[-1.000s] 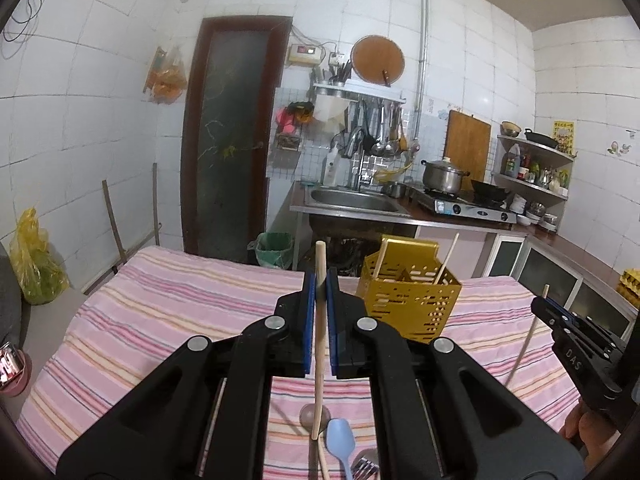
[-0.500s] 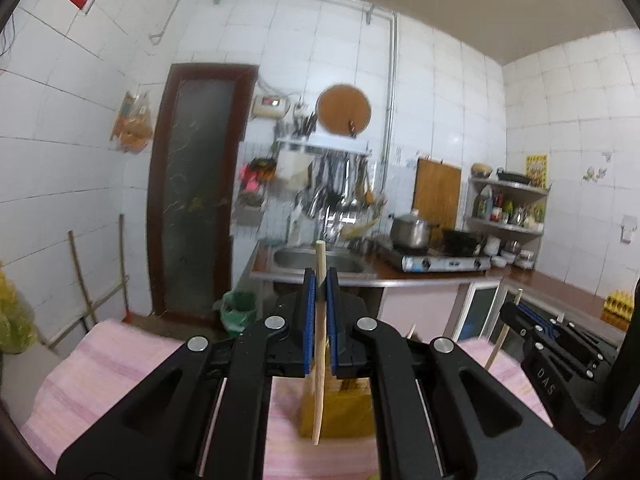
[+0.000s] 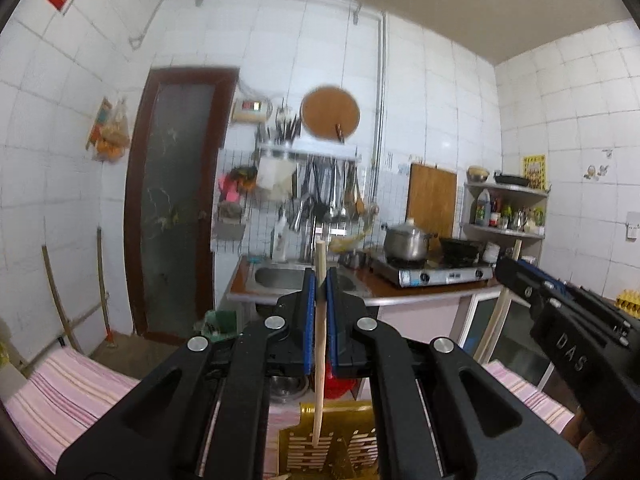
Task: Organize utensils
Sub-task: 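Open the left tool into the holder while the right tool releases its chopstick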
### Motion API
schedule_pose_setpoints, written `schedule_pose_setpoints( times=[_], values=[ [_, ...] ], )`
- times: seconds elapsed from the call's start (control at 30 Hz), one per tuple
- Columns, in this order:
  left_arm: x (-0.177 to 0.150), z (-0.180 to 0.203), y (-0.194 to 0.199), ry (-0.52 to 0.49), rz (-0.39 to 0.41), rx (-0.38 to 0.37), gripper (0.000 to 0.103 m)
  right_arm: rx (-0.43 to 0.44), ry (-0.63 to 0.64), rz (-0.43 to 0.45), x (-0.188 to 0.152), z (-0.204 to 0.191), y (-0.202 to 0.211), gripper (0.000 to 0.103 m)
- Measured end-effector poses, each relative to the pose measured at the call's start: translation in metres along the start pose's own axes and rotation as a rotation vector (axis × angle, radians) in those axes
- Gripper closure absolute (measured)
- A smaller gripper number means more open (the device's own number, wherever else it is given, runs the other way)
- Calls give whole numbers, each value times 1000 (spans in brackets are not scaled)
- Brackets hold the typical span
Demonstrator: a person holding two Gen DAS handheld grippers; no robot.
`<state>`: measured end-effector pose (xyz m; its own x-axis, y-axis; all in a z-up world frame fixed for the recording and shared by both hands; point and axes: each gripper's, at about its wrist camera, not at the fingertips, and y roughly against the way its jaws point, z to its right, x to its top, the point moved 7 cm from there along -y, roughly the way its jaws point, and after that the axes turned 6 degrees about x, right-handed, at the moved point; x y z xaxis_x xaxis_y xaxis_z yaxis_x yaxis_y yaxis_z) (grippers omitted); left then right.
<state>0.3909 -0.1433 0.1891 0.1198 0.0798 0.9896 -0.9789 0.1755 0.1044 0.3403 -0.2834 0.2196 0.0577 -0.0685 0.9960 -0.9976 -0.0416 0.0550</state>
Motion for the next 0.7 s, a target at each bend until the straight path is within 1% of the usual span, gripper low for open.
schedule_pose_setpoints(
  times=[0.03, 0.17, 0.27, 0.37, 0.43, 0.47, 0.5, 0.53, 0.57, 0.6, 0.63, 0.67, 0.7],
  values=[
    [-9, -1, -7, -1, -18, 1, 99, 1, -3, -14, -6, 3, -7, 97],
    [-50, -9, -32, -6, -102, 18, 99, -1, -27, -98, -51, 13, -33, 97],
    [-70, -16, -43, -7, -165, 23, 99, 3, -39, -155, -73, 18, -43, 97],
    [-79, -25, -44, 7, -208, 44, 99, 1, -49, -218, -89, 22, -49, 97],
    [-74, -33, -34, 23, -222, 49, 95, -12, -42, -243, -90, 25, -46, 96],
    [-68, -36, -27, 30, -222, 52, 79, -19, -36, -254, -89, 26, -43, 96],
    [-59, -43, -14, 42, -215, 62, 51, -27, -33, -262, -87, 27, -39, 96],
    [-51, -47, -4, 50, -199, 73, 39, -36, -32, -269, -85, 28, -35, 91],
    [-41, -53, 11, 56, -167, 85, 26, -45, -34, -278, -80, 30, -29, 69],
    [-36, -55, 22, 54, -145, 90, 21, -51, -38, -279, -77, 32, -23, 54],
    [-29, -57, 34, 46, -131, 95, 19, -67, -41, -269, -71, 34, -12, 37],
    [-23, -60, 47, 34, -133, 98, 12, -83, -38, -264, -67, 35, -3, 36],
    [-20, -63, 58, 31, -139, 98, 8, -95, -36, -270, -65, 36, 5, 36]
  ],
)
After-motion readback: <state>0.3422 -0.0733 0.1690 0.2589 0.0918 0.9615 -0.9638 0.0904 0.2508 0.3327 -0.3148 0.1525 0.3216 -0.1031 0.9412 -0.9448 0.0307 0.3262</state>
